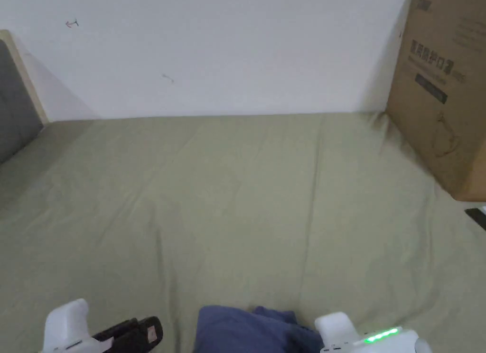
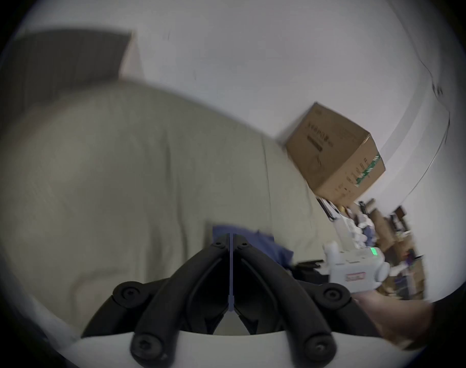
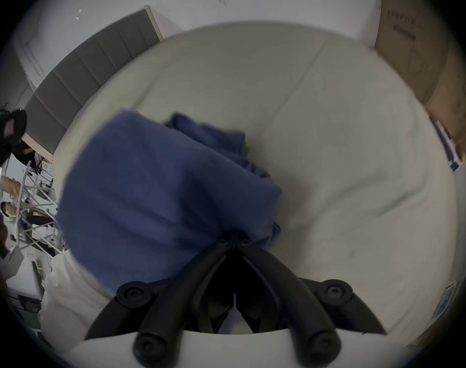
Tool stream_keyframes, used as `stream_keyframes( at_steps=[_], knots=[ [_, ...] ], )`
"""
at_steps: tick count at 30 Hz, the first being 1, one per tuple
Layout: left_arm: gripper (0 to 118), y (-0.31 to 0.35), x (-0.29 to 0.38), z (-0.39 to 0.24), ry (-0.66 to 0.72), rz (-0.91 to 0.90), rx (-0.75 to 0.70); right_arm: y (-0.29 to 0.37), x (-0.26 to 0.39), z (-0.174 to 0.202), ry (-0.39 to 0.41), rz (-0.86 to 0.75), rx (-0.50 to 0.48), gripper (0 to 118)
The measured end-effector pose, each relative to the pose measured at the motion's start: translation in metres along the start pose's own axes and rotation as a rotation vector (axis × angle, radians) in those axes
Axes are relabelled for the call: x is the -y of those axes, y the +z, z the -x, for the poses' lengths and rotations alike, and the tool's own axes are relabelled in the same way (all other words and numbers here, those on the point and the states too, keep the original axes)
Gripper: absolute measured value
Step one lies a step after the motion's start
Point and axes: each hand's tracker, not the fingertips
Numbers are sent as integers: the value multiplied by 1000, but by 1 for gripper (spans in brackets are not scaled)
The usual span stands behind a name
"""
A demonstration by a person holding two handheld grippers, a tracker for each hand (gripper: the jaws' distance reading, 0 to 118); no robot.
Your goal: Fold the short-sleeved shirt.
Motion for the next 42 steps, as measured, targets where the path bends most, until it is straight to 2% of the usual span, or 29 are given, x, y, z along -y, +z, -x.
stream_keyframes(
  at_steps=[1, 2, 3, 6, 7, 9, 12, 14, 16, 17, 18, 19, 21, 22, 24, 26, 30, 34, 39, 42],
  knots=[
    [3, -15, -4, 15, 65, 74, 46, 3, -1, -2, 8, -37, 2, 0],
    [9, -28, -8, 31, 129, 132, 107, 3, -4, -4, 3, -33, -7, 0],
    [31, -40, -9, 43, 180, 175, 159, 2, -6, -6, -6, -16, -17, 0],
    [112, -76, -10, 74, 281, 316, 330, 5, -4, -13, -23, -10, -52, 0],
    [118, -89, -8, 79, 304, 372, 382, 5, -3, -15, -20, -12, -61, 0],
    [118, -113, -3, 85, 335, 455, 509, 5, -1, -16, -26, -17, -73, 0],
    [118, -158, 8, 82, 351, 586, 525, 5, 2, -17, -41, -28, -82, 0],
    [116, -175, 10, 69, 330, 582, 575, 5, 4, -18, -48, -35, -88, 0],
    [114, -179, 6, 50, 274, 592, 490, 6, 5, -20, -55, -43, -96, 0],
    [97, -177, 6, 48, 239, 569, 456, 6, 7, -20, -61, -50, -99, 0],
    [38, -175, 7, 42, 162, 537, 339, 6, 9, -21, -71, -58, -102, 0],
    [21, -176, 10, 39, 135, 524, 285, 6, 12, -23, -92, -72, -109, 0],
    [21, -172, 13, 39, 262, 555, 362, 7, 16, -23, -114, -94, -115, 0],
    [21, -169, 12, 40, 283, 547, 380, 10, 18, -24, -113, -106, -121, 0],
    [21, -161, 9, 38, 252, 536, 363, 21, 20, -23, -103, -153, -128, 0],
    [21, -144, 3, 41, 243, 499, 382, 39, 25, -19, -93, -224, -94, 0],
    [21, -94, -35, 56, 222, 450, 377, 64, 26, -11, -73, -232, -27, 0],
    [21, -29, -107, 97, -9, 442, 106, 76, 23, 7, -49, -233, 9, 0],
    [21, 40, -186, 163, -151, 458, -285, 75, 21, 37, -32, -214, -9, 0],
    [23, 68, -215, 194, -239, 494, -475, 70, 14, 48, 21, -169, -15, 0]
  ],
)
